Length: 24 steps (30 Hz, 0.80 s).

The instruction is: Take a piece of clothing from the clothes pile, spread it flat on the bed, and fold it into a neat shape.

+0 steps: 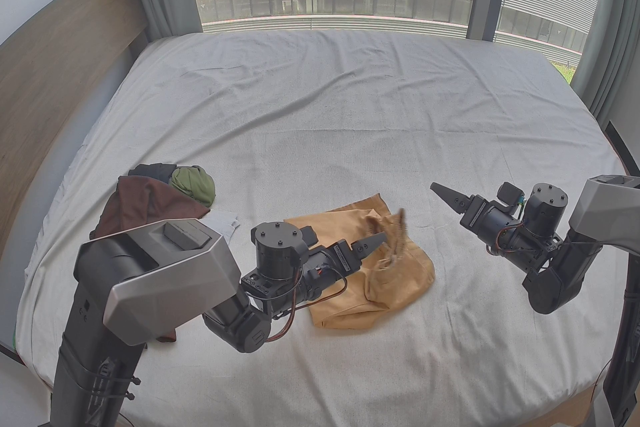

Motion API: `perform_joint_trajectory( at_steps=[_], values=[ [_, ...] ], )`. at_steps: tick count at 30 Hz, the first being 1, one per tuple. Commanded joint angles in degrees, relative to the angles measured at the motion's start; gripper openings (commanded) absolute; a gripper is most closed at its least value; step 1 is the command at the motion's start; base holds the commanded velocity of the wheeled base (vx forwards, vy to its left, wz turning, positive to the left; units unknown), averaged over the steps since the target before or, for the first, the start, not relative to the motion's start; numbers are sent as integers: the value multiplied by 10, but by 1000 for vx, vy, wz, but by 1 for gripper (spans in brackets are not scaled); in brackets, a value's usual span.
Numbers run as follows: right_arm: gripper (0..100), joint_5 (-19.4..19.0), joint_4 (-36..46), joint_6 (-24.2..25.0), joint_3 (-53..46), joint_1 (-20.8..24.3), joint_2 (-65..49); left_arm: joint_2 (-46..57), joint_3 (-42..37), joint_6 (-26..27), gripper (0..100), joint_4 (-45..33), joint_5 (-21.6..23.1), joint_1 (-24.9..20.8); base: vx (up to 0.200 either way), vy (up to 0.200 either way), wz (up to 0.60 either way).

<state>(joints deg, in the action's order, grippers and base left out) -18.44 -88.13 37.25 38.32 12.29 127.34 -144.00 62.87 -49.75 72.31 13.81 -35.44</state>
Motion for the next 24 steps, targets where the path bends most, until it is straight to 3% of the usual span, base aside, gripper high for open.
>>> perform_joint_trajectory(
  at_steps=[1,13,18,22,24],
  values=[
    [100,0,0,0,-1,2,3,3,-7,1,100,3,-10,1,0,0,0],
    [100,0,1,-1,-15,18,6,32,-145,18,100,106,-21,32,0,0,0],
    [100,0,2,-2,-31,40,5,79,-249,71,100,160,-16,70,0,0,0],
    [100,0,2,-2,-33,46,5,100,-281,96,100,165,-16,85,0,0,0],
    [100,0,4,-3,-41,51,5,156,-320,120,100,164,-13,120,0,0,0]
  ],
)
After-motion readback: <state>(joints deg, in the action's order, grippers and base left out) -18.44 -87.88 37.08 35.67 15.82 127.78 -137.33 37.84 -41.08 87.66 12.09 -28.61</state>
